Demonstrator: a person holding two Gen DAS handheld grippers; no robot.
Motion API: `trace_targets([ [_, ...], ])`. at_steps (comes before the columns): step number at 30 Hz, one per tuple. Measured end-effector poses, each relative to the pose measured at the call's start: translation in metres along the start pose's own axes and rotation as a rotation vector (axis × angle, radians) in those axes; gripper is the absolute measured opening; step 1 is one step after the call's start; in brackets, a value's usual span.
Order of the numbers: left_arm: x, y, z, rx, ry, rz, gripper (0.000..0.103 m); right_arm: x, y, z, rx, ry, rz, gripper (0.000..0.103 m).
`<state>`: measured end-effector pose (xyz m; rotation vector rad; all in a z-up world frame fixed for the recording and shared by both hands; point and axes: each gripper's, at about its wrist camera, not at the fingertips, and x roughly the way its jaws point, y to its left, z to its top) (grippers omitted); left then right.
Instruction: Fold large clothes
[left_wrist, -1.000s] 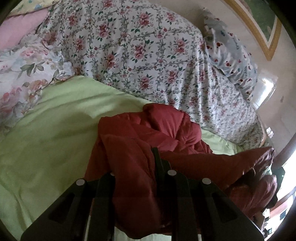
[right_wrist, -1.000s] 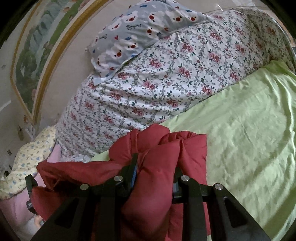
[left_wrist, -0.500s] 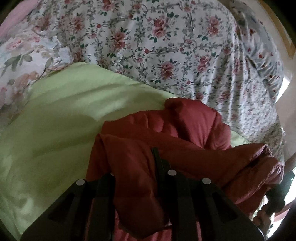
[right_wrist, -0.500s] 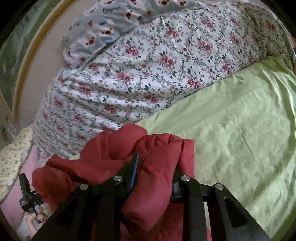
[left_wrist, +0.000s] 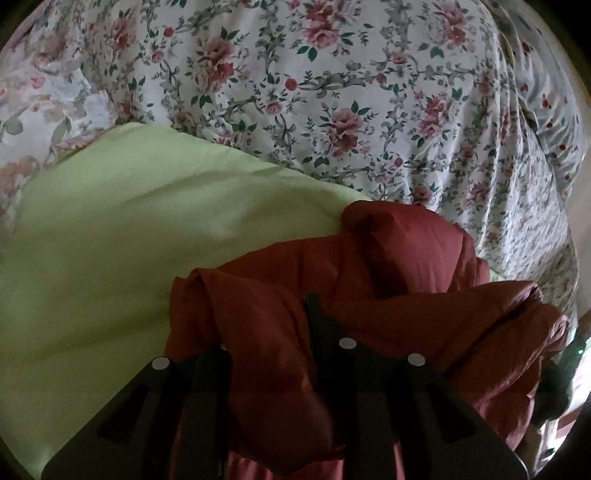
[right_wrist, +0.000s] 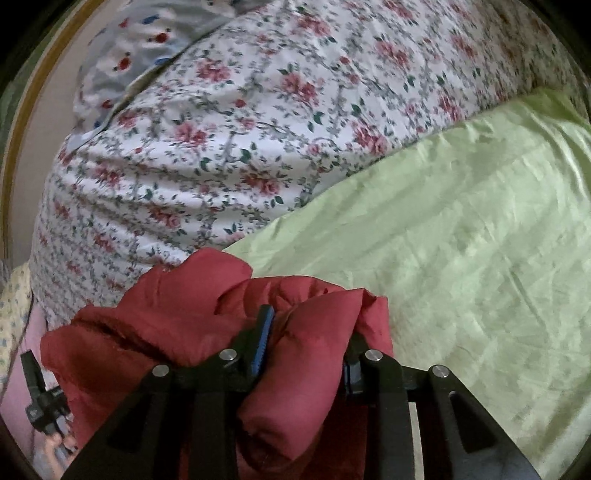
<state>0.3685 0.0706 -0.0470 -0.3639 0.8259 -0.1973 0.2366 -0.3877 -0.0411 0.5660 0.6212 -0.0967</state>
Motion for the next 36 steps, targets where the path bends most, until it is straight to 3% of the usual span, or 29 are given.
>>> trace_targets([
  [4, -0.009, 0.005, 0.0, -0.019, -0.007, -0.021, 0.021, 0.007, 0.003, 0.001, -0.02, -0.004, -0.02, 0.029],
  [7, -0.038, 0.007, -0.005, -0.026, -0.033, -0.025, 0.027, 0.011, 0.004, 0.001, -0.029, -0.001, -0.027, 0.029],
  [11, -0.101, -0.001, -0.02, -0.019, -0.141, -0.067, 0.044, 0.013, 0.003, 0.001, -0.033, -0.001, -0.027, 0.029],
  [15, -0.136, -0.024, -0.045, 0.054, -0.177, -0.125, 0.044, 0.014, 0.003, 0.0, -0.026, -0.002, -0.033, 0.029],
  [19, -0.126, -0.06, -0.075, 0.2, -0.104, -0.175, 0.044, 0.016, 0.005, 0.0, -0.03, 0.003, -0.047, 0.03],
  [21, -0.104, -0.077, -0.086, 0.263, -0.058, -0.092, 0.044, 0.015, 0.006, 0.001, -0.034, 0.006, -0.048, 0.032],
  [23, -0.074, -0.079, -0.087, 0.253, 0.009, -0.035, 0.042, 0.01, 0.007, 0.001, -0.03, 0.01, -0.04, 0.038],
  [28, -0.047, -0.076, -0.078, 0.242, 0.009, 0.02, 0.038, -0.032, 0.026, 0.004, -0.055, -0.013, 0.009, 0.057],
  [33, -0.033, -0.08, -0.074, 0.262, -0.003, 0.066, 0.037, -0.096, 0.052, -0.009, -0.154, -0.113, 0.062, 0.075],
  [36, -0.027, -0.082, -0.07, 0.273, -0.011, 0.083, 0.037, -0.099, 0.072, -0.03, -0.272, -0.043, 0.095, 0.079],
])
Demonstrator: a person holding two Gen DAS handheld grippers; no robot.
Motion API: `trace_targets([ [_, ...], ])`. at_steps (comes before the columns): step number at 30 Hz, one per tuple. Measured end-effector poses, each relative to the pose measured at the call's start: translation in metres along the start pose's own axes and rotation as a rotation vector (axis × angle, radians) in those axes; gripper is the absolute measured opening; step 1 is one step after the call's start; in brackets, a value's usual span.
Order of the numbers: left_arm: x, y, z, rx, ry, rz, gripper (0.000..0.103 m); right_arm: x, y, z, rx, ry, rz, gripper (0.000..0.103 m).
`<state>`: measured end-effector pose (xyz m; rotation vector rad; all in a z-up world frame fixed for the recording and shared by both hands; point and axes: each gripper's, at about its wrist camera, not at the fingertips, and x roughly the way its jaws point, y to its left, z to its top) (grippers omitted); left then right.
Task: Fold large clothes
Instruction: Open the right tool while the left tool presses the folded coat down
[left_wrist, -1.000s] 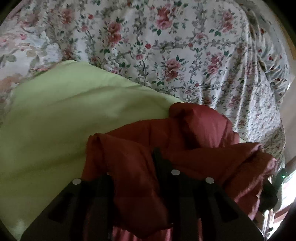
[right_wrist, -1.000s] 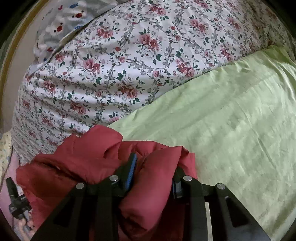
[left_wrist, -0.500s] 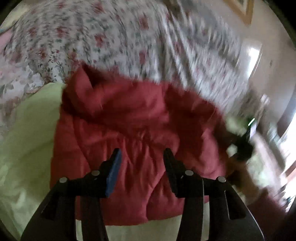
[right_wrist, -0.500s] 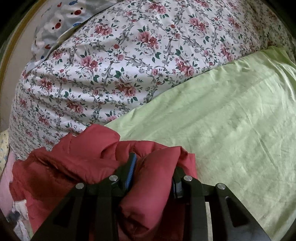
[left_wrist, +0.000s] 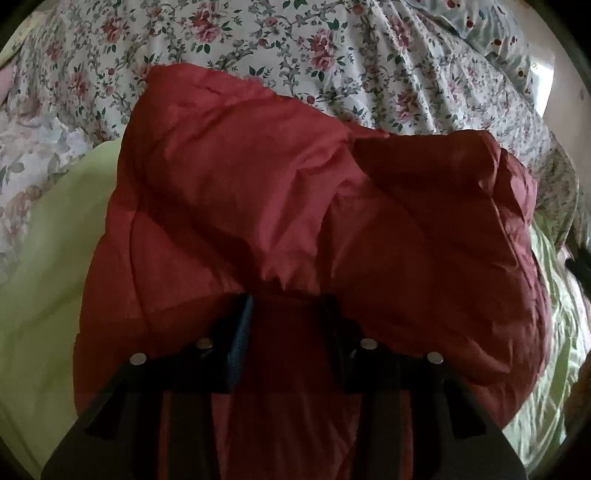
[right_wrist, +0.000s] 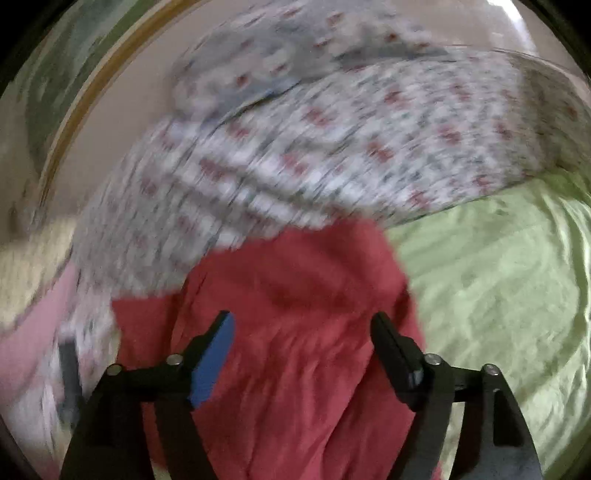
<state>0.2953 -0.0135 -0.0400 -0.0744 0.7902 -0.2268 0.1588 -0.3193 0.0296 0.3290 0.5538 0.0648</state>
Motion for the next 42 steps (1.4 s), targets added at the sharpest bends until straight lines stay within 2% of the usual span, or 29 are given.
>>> trace_targets([
  [3, 0.0, 0.008, 0.001, -0.007, 0.003, -0.006, 0.034, 0.028, 0.01, -0.021, -0.095, 0.115, -0.01, 0.077],
  [4, -0.001, 0.011, 0.001, -0.011, 0.004, -0.01, 0.029, 0.042, 0.005, -0.027, -0.099, 0.16, -0.041, 0.077],
  [5, -0.001, 0.018, 0.002, -0.025, 0.004, -0.008, 0.02, 0.054, -0.003, -0.032, -0.079, 0.206, -0.063, 0.075],
  [6, 0.001, 0.023, 0.004, -0.037, 0.008, -0.006, 0.015, 0.065, -0.012, -0.036, -0.047, 0.238, -0.061, 0.075],
  [7, 0.003, 0.029, 0.004, -0.05, 0.014, -0.005, 0.007, 0.072, -0.02, -0.038, -0.019, 0.251, -0.05, 0.075],
  [8, 0.006, 0.038, 0.006, -0.074, 0.023, -0.019, 0.003, 0.077, -0.025, -0.039, -0.018, 0.248, -0.057, 0.075],
  [11, 0.015, 0.049, 0.009, -0.111, 0.038, -0.043, 0.003, 0.086, -0.031, -0.037, -0.024, 0.245, -0.084, 0.075],
  [13, 0.018, 0.047, 0.01, -0.108, 0.037, -0.02, 0.003, 0.092, -0.038, -0.036, 0.002, 0.245, -0.079, 0.076],
  [16, 0.017, 0.039, 0.01, -0.11, 0.027, 0.017, 0.002, 0.1, -0.043, -0.031, -0.005, 0.255, -0.097, 0.083],
  [22, -0.002, 0.043, 0.005, -0.179, 0.011, -0.043, 0.003, 0.095, -0.044, -0.03, 0.016, 0.273, -0.079, 0.086],
  [24, -0.015, 0.043, 0.0, -0.19, -0.002, -0.062, 0.009, 0.092, -0.044, -0.028, 0.028, 0.274, -0.075, 0.086],
  [25, -0.022, 0.045, -0.003, -0.195, -0.011, -0.077, 0.019, 0.088, -0.045, -0.027, 0.046, 0.273, -0.07, 0.086],
  [26, -0.029, 0.045, -0.005, -0.199, -0.023, -0.091, 0.036, 0.084, -0.045, -0.024, 0.06, 0.265, -0.059, 0.086],
  [27, -0.039, 0.047, -0.009, -0.204, -0.043, -0.093, 0.046, 0.078, -0.045, -0.022, 0.067, 0.255, -0.048, 0.086],
  [28, -0.046, 0.05, -0.012, -0.209, -0.059, -0.087, 0.065, 0.073, -0.047, -0.021, 0.072, 0.247, -0.041, 0.086],
  [29, -0.053, 0.052, -0.015, -0.214, -0.078, -0.077, 0.076, 0.071, -0.048, -0.02, 0.078, 0.241, -0.036, 0.086],
  [32, -0.064, 0.064, -0.019, -0.237, -0.097, -0.074, 0.078, 0.061, -0.057, -0.019, 0.12, 0.226, -0.022, 0.086],
  [42, -0.048, 0.114, -0.033, -0.375, -0.025, -0.09, 0.078, 0.05, -0.081, -0.024, 0.245, 0.251, 0.038, 0.088],
])
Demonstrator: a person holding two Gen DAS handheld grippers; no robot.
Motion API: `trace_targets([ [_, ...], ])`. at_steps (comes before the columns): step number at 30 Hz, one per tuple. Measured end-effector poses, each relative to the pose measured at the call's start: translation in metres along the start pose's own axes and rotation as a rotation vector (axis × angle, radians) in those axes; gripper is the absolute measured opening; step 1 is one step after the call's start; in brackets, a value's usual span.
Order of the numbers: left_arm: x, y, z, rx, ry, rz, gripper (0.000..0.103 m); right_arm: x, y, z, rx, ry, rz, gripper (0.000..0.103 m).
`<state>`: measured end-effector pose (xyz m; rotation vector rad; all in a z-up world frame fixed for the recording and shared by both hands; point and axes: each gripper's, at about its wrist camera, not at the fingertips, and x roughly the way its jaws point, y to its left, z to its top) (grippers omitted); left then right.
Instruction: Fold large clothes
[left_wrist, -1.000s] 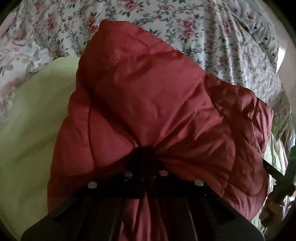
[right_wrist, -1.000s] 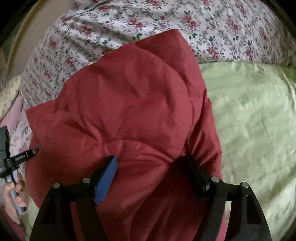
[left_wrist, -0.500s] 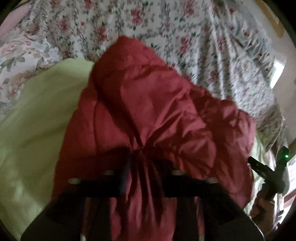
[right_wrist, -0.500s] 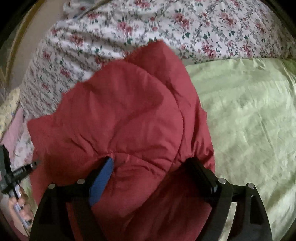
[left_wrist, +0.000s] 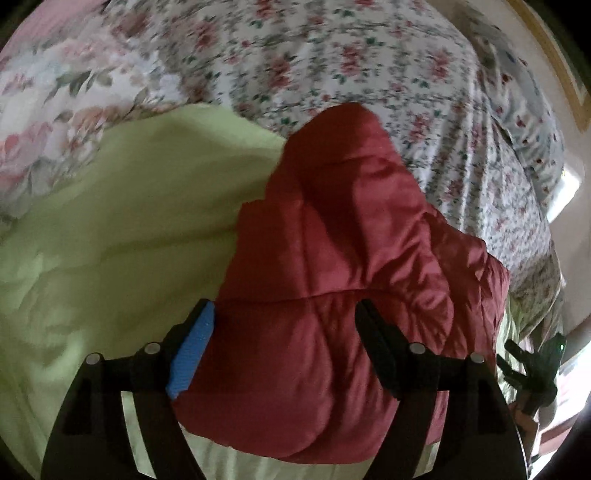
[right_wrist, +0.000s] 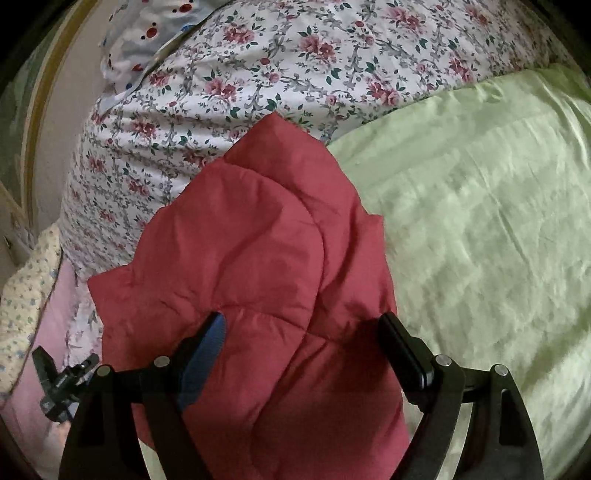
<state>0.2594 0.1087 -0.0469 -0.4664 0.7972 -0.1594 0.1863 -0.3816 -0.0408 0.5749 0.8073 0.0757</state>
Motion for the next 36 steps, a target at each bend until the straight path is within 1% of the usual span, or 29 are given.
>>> trace_targets([
  [2, 0.004, 0.006, -0.001, -0.021, 0.009, -0.007, 0.078, -0.001, -0.002, 0.0, 0.004, 0.004, -0.003, 0.096],
  [6, 0.015, 0.011, 0.0, -0.031, 0.031, -0.014, 0.078, 0.002, -0.011, -0.001, 0.04, 0.029, -0.004, 0.096],
  [10, 0.026, 0.015, 0.004, -0.045, 0.054, -0.048, 0.078, 0.013, -0.022, -0.004, 0.098, 0.093, 0.032, 0.096],
  [12, 0.032, 0.016, 0.006, -0.05, 0.068, -0.068, 0.083, 0.019, -0.023, -0.006, 0.112, 0.118, 0.052, 0.096],
  [15, 0.041, 0.017, 0.007, -0.054, 0.084, -0.077, 0.084, 0.028, -0.022, -0.01, 0.12, 0.154, 0.081, 0.099],
  [17, 0.048, 0.016, 0.007, -0.052, 0.095, -0.085, 0.087, 0.034, -0.022, -0.013, 0.122, 0.179, 0.095, 0.102],
  [19, 0.056, 0.015, 0.007, -0.049, 0.116, -0.107, 0.089, 0.041, -0.022, -0.017, 0.133, 0.206, 0.112, 0.102],
  [21, 0.063, 0.015, 0.006, -0.053, 0.129, -0.136, 0.089, 0.045, -0.024, -0.02, 0.148, 0.21, 0.123, 0.103],
  [22, 0.066, 0.016, 0.006, -0.049, 0.152, -0.156, 0.089, 0.047, -0.024, -0.021, 0.153, 0.213, 0.129, 0.103],
  [25, 0.077, 0.019, 0.004, -0.079, 0.168, -0.189, 0.09, 0.049, -0.024, -0.022, 0.151, 0.212, 0.135, 0.103],
  [27, 0.077, 0.02, 0.003, -0.093, 0.167, -0.22, 0.083, 0.051, -0.023, -0.022, 0.145, 0.215, 0.145, 0.103],
  [29, 0.074, 0.018, 0.002, -0.077, 0.161, -0.226, 0.07, 0.055, -0.021, -0.023, 0.131, 0.214, 0.153, 0.1],
  [30, 0.071, 0.016, 0.001, -0.062, 0.156, -0.225, 0.067, 0.056, -0.019, -0.023, 0.123, 0.214, 0.154, 0.098],
  [31, 0.067, 0.014, 0.001, -0.054, 0.153, -0.225, 0.06, 0.057, -0.018, -0.023, 0.117, 0.213, 0.155, 0.09],
  [32, 0.062, 0.012, 0.0, -0.046, 0.148, -0.226, 0.055, 0.057, -0.016, -0.023, 0.117, 0.214, 0.158, 0.081],
  [33, 0.057, 0.01, 0.0, -0.041, 0.142, -0.228, 0.052, 0.056, -0.014, -0.022, 0.118, 0.216, 0.164, 0.076],
  [35, 0.049, 0.007, 0.0, -0.034, 0.134, -0.228, 0.046, 0.048, -0.01, -0.021, 0.108, 0.208, 0.169, 0.057],
  [36, 0.043, 0.005, -0.001, -0.032, 0.129, -0.23, 0.045, 0.044, -0.007, -0.021, 0.102, 0.204, 0.172, 0.054],
])
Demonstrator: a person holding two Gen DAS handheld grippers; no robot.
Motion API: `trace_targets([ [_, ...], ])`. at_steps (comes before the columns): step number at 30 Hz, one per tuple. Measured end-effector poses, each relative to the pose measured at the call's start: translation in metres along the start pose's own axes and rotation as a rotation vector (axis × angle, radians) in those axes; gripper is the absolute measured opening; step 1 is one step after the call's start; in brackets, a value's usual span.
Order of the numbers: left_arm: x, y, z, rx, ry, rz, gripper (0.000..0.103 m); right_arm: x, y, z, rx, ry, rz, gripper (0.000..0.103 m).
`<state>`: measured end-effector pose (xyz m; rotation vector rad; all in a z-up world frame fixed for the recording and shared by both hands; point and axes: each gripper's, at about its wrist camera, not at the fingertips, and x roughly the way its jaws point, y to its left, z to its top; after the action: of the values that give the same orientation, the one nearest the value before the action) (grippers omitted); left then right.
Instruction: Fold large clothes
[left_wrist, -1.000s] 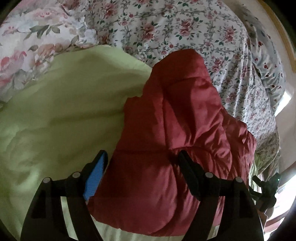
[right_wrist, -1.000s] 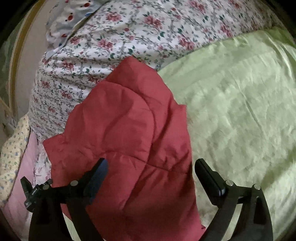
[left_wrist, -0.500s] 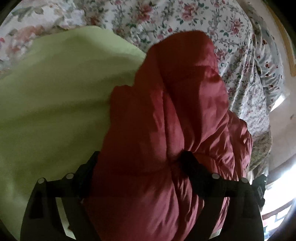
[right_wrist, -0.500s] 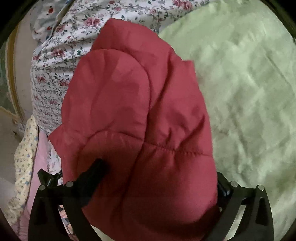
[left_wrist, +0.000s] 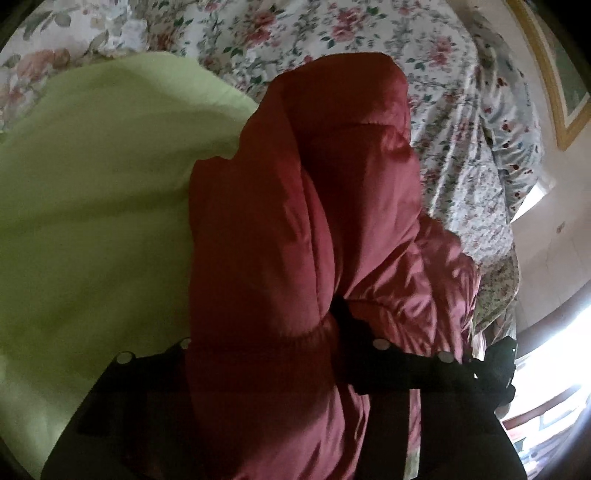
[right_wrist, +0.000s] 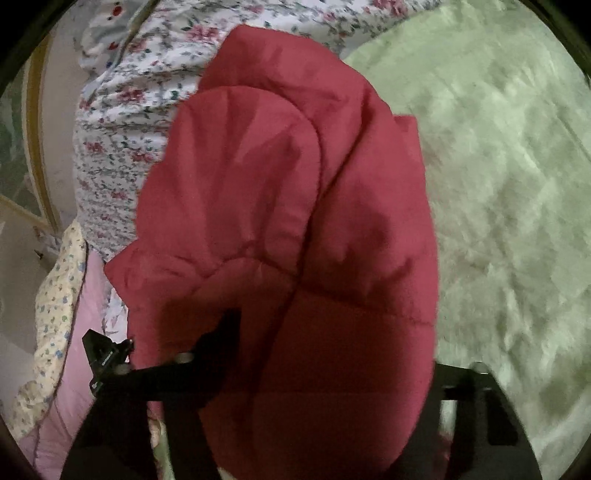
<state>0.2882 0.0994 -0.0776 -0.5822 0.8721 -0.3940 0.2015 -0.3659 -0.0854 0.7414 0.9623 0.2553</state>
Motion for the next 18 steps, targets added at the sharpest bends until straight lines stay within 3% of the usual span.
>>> trace_targets([
  [4, -0.023, -0.007, -0.012, 0.012, -0.011, -0.017, 0.042, -0.019, 0.011, -0.014, -0.016, -0.007, 0.005, 0.044],
  [8, -0.057, -0.012, -0.033, 0.03, -0.011, -0.029, 0.041, -0.036, 0.024, -0.033, -0.033, -0.01, 0.0, 0.042],
  [18, -0.129, -0.001, -0.107, 0.034, 0.011, -0.05, 0.041, -0.085, 0.029, -0.127, -0.027, -0.043, 0.047, 0.042],
])
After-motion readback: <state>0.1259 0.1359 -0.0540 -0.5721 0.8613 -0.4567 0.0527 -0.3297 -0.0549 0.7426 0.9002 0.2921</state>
